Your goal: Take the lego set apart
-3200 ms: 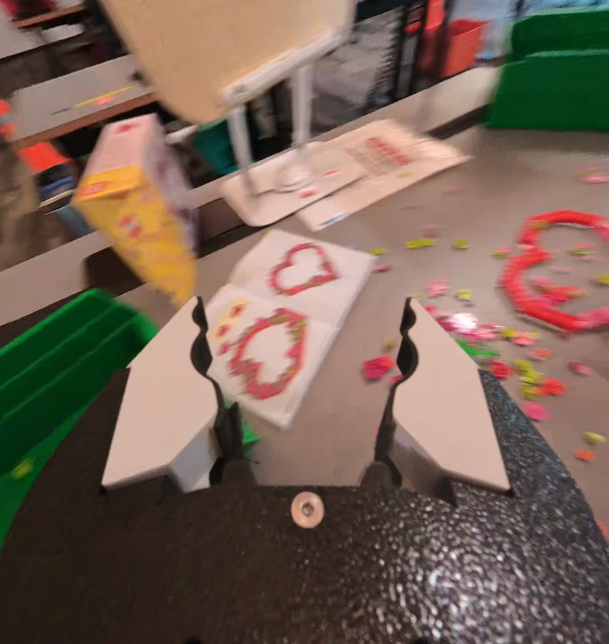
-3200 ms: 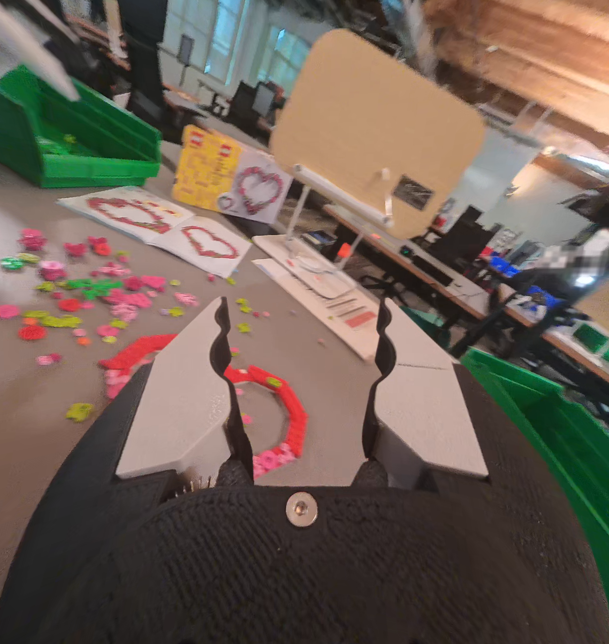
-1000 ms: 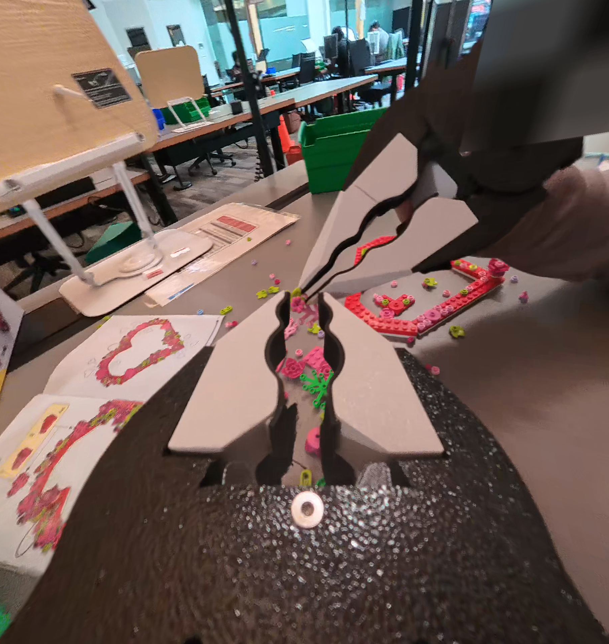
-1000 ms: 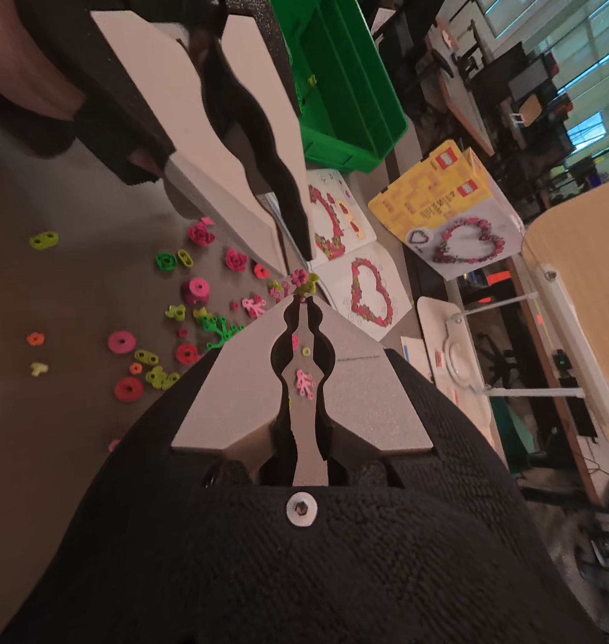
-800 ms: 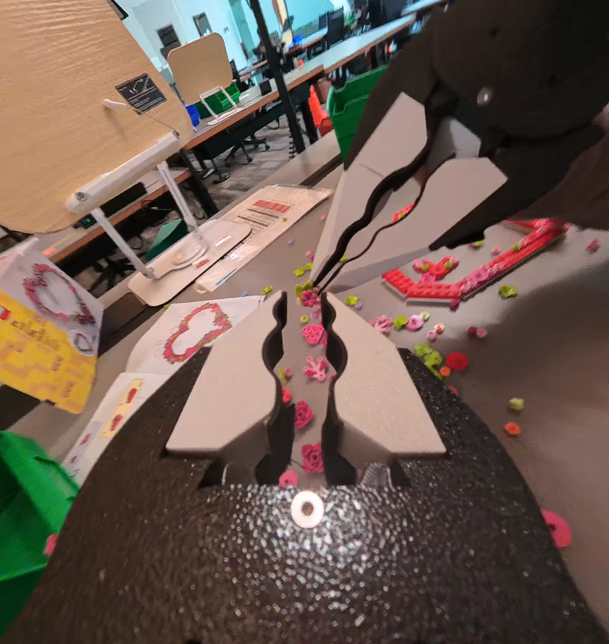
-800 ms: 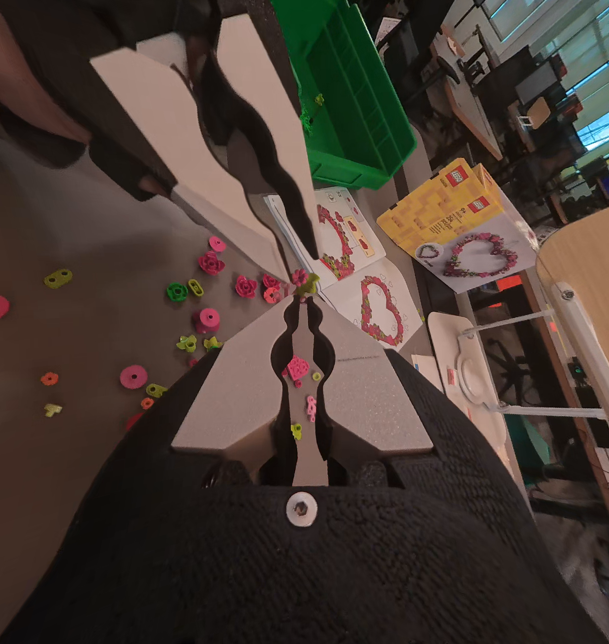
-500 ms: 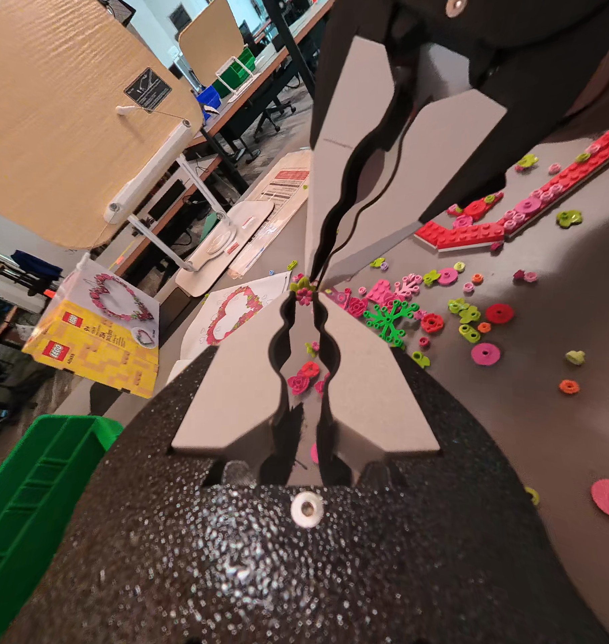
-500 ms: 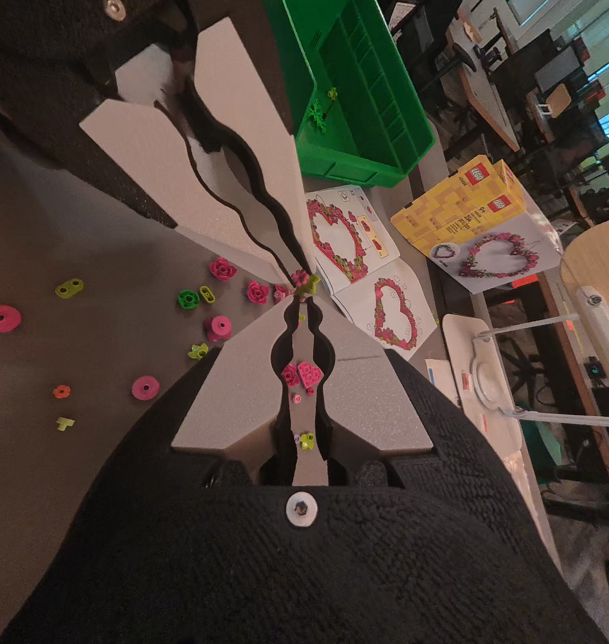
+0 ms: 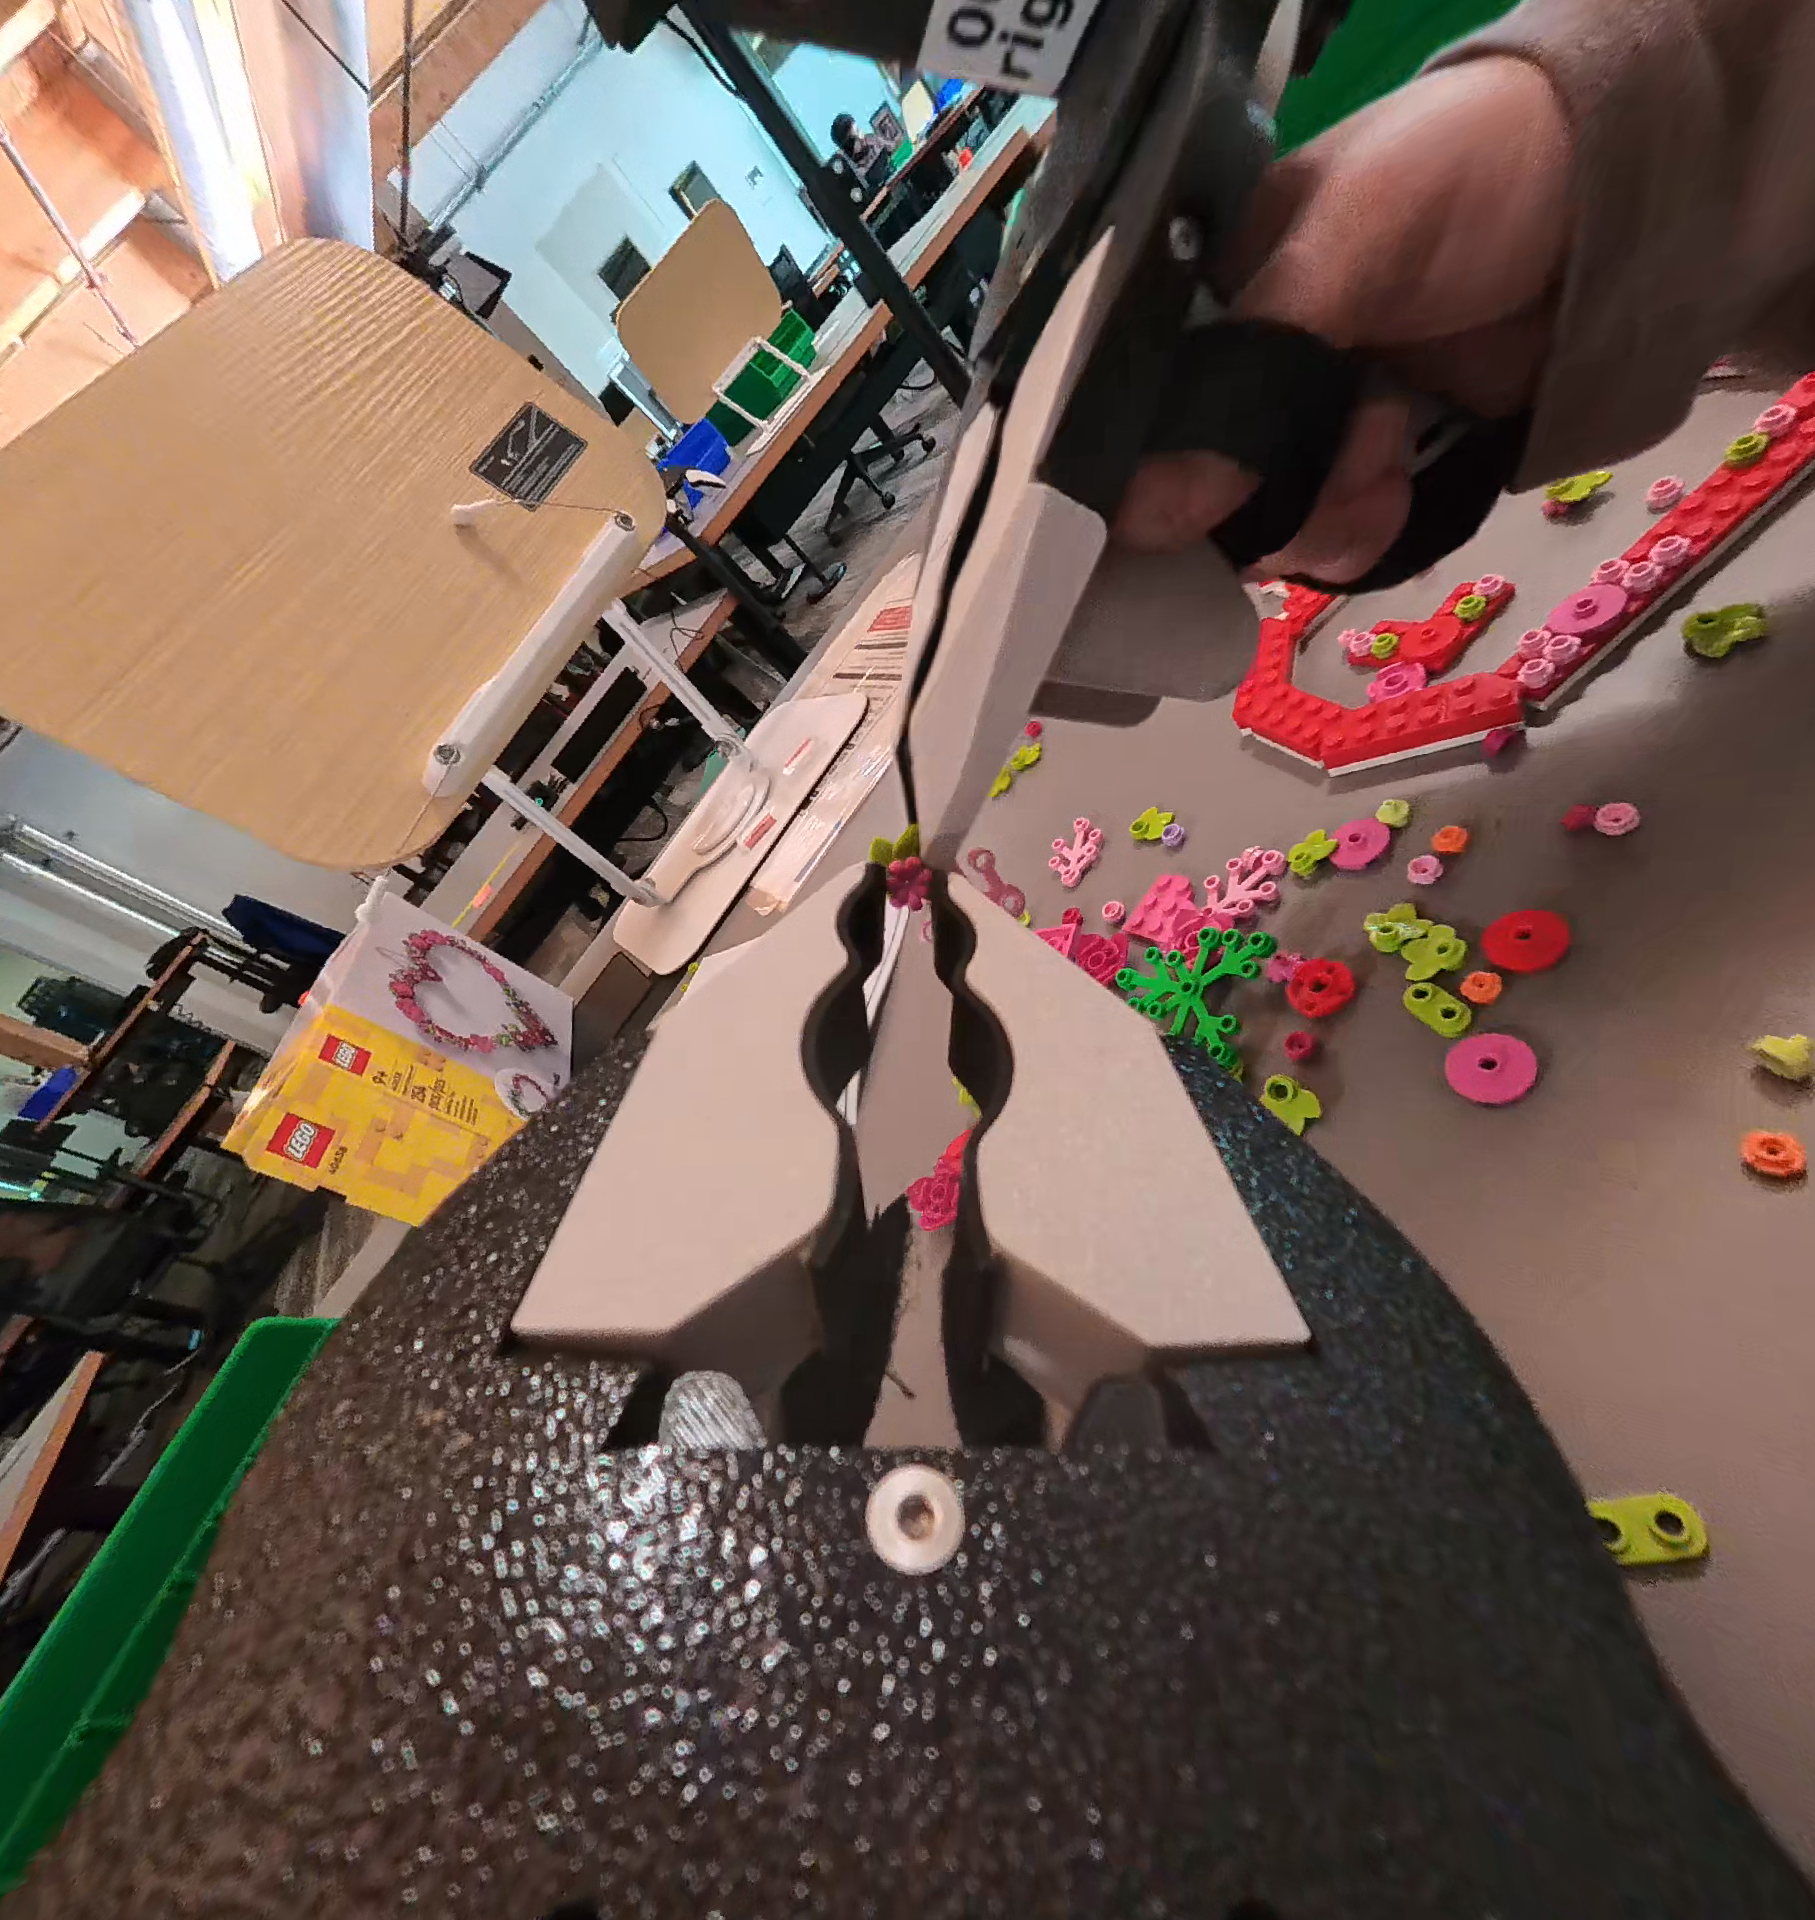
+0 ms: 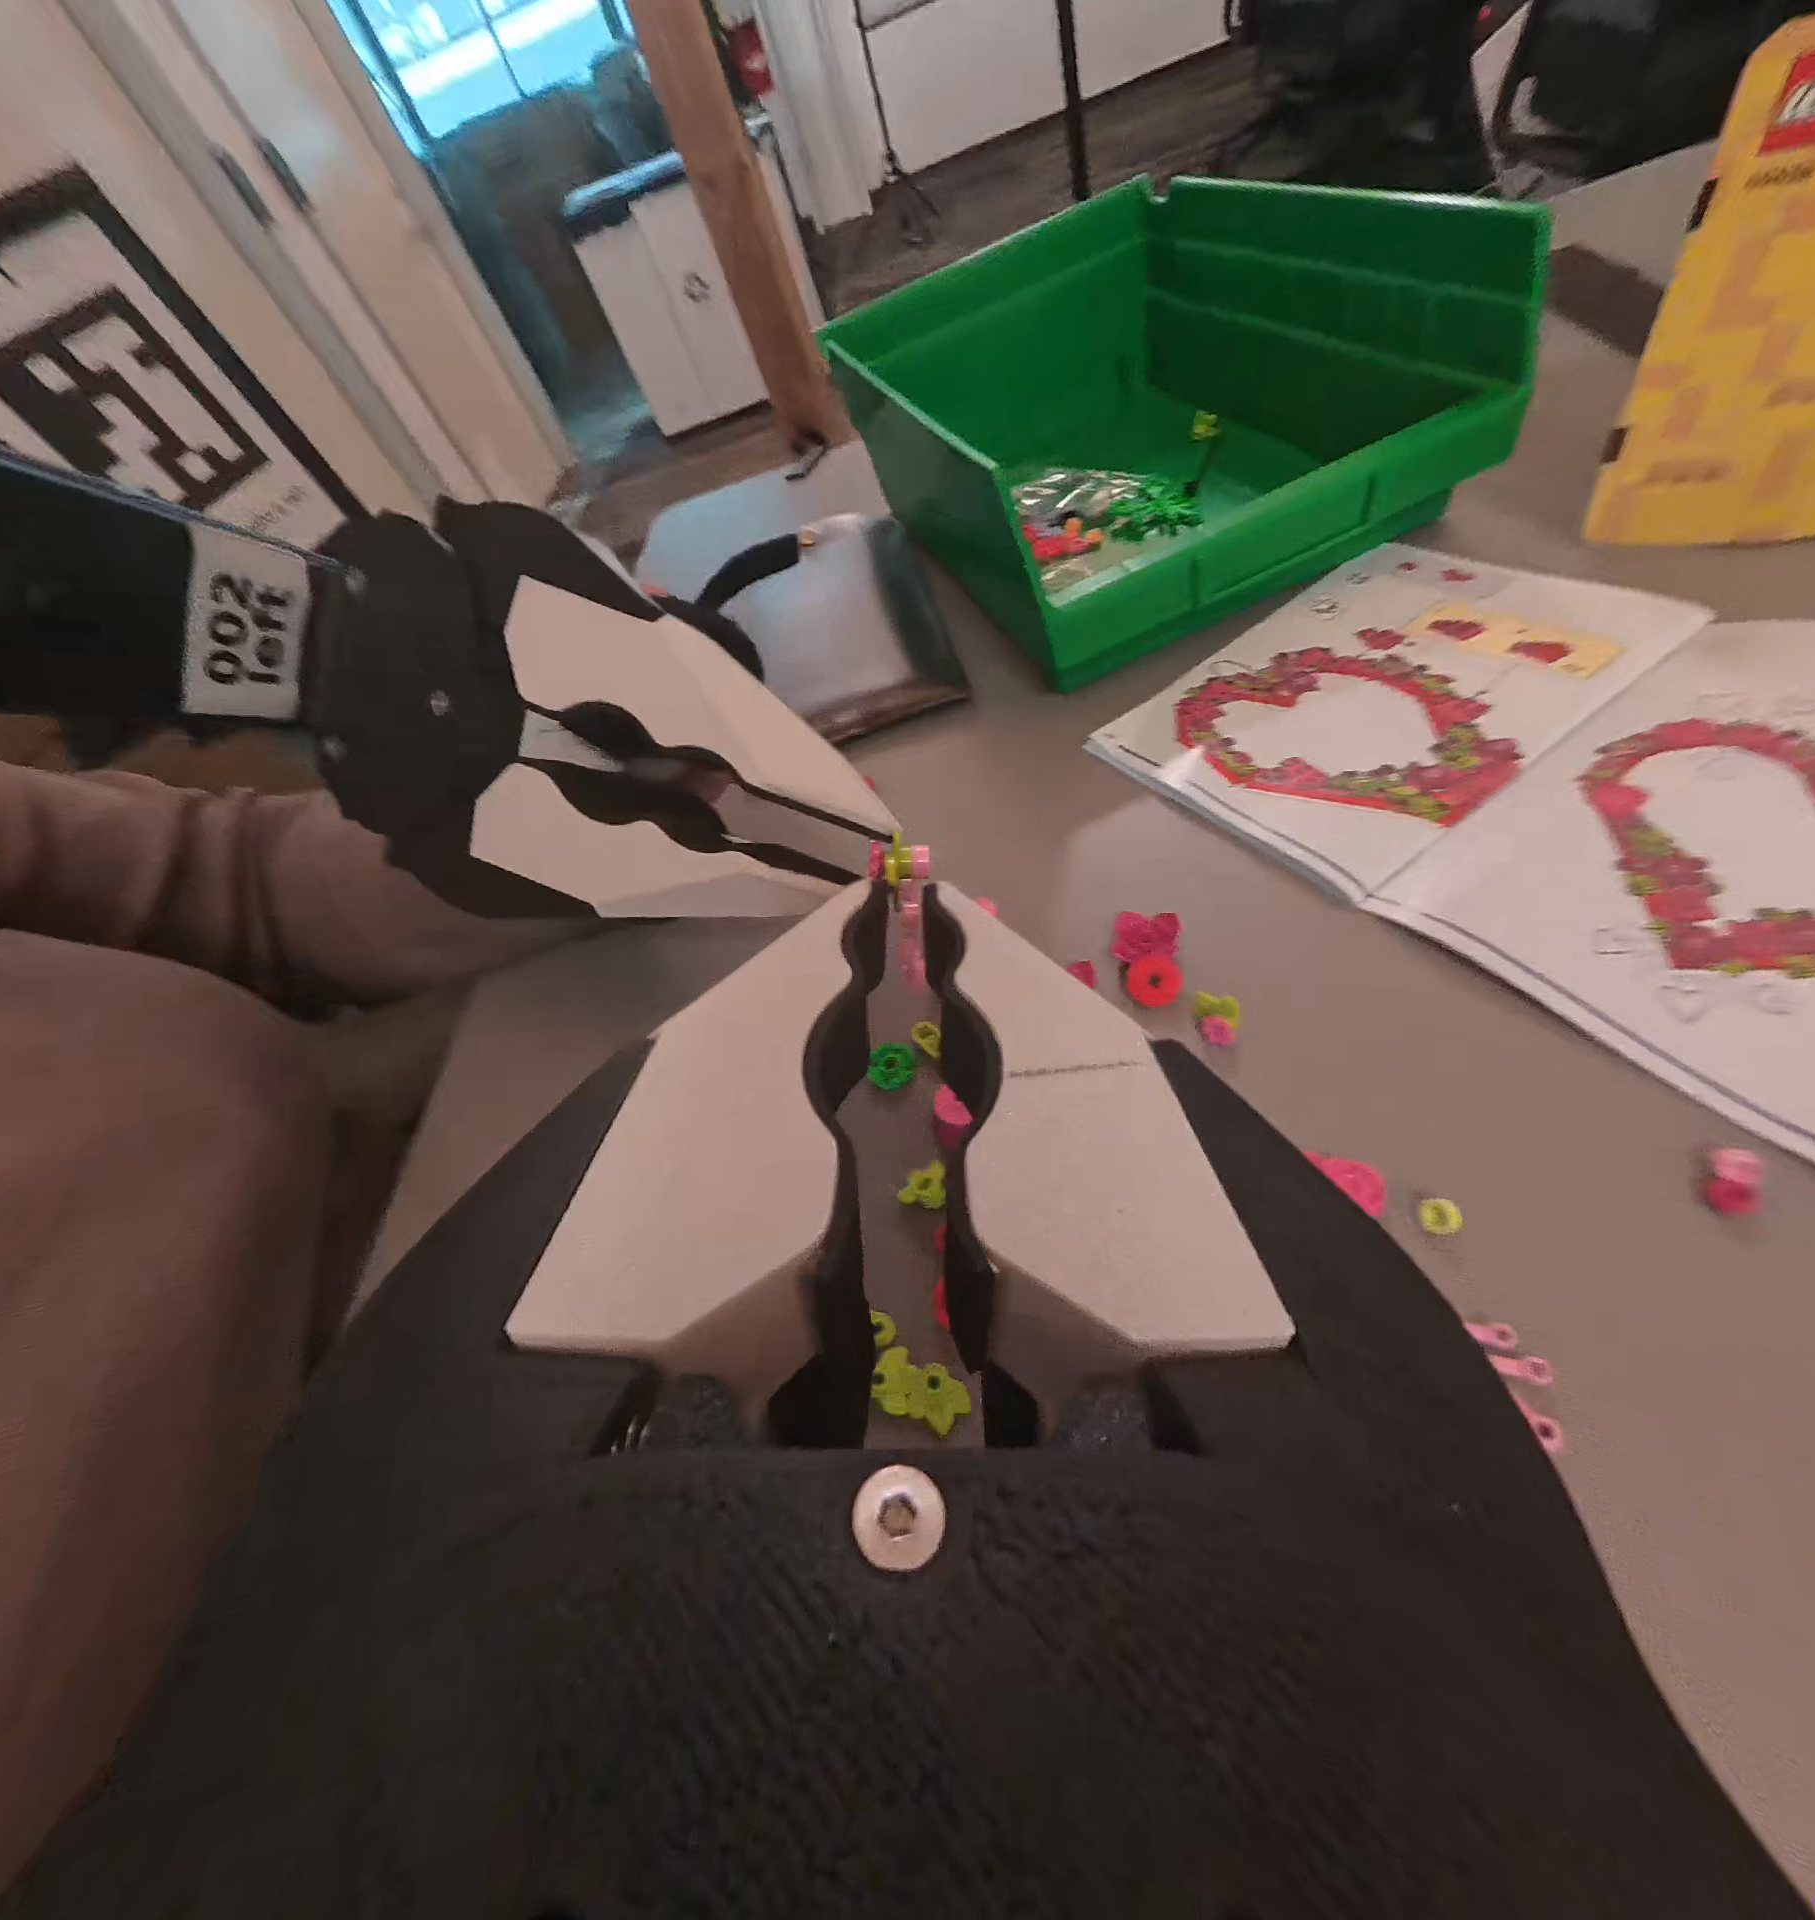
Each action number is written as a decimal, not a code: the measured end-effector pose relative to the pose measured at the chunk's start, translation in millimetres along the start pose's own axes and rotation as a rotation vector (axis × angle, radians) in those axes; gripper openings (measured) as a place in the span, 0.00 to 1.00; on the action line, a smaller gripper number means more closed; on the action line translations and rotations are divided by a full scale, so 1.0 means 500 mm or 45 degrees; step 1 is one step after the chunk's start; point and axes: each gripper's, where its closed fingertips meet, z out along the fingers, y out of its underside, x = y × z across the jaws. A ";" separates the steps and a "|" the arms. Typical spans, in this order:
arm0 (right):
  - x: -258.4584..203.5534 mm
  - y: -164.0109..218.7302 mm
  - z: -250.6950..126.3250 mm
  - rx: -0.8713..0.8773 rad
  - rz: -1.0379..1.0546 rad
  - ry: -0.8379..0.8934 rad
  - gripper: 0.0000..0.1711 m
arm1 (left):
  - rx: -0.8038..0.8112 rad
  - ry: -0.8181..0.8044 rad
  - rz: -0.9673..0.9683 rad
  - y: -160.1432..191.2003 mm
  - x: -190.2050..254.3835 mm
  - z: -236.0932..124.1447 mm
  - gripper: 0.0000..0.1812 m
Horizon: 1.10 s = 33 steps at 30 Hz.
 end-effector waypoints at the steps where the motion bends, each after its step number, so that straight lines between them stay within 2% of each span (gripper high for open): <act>1: -0.001 0.001 0.000 0.000 0.024 -0.021 0.02 | 0.003 0.006 0.003 0.000 0.002 0.000 0.03; 4: -0.003 0.001 -0.001 -0.002 0.065 -0.021 0.02 | 0.034 0.023 -0.028 -0.003 0.003 -0.003 0.03; 12: 0.030 0.004 0.016 -0.016 -0.092 0.251 0.01 | -0.086 -0.097 0.074 0.029 -0.009 0.009 0.03; 14: 0.035 0.003 0.018 -0.016 -0.122 0.300 0.01 | -0.104 -0.144 0.154 0.032 -0.013 0.011 0.03; 17: 0.105 -0.001 -0.020 -0.012 -0.175 0.548 0.00 | -0.072 -0.299 0.374 0.009 -0.026 -0.012 0.00; 18: 0.104 -0.008 -0.029 0.034 -0.098 0.489 0.00 | -0.067 -0.315 0.414 0.005 -0.026 -0.018 0.00; 19: 0.099 -0.016 -0.033 0.072 -0.032 0.434 0.00 | -0.079 -0.281 0.385 0.015 -0.018 -0.014 0.00; 21: 0.096 -0.017 -0.032 0.046 -0.069 0.435 0.00 | -0.189 -0.187 0.262 0.056 -0.012 0.007 0.00; 25: 0.082 -0.004 -0.015 -0.014 -0.098 0.369 0.00 | -0.369 0.083 -0.148 0.138 0.020 0.039 0.00; 29: 0.087 0.021 -0.005 -0.073 -0.105 0.348 0.00 | -0.400 0.285 -0.470 0.168 0.047 0.041 0.00; 30: 0.088 0.026 -0.003 -0.085 -0.118 0.349 0.00 | -0.413 0.312 -0.519 0.174 0.050 0.041 0.02; 31: 0.090 0.028 -0.001 -0.092 -0.139 0.353 0.00 | -0.425 0.318 -0.554 0.180 0.050 0.042 0.10; 33: 0.091 0.038 0.002 -0.136 -0.196 0.357 0.00 | -0.411 0.359 -0.604 0.180 0.054 0.040 0.13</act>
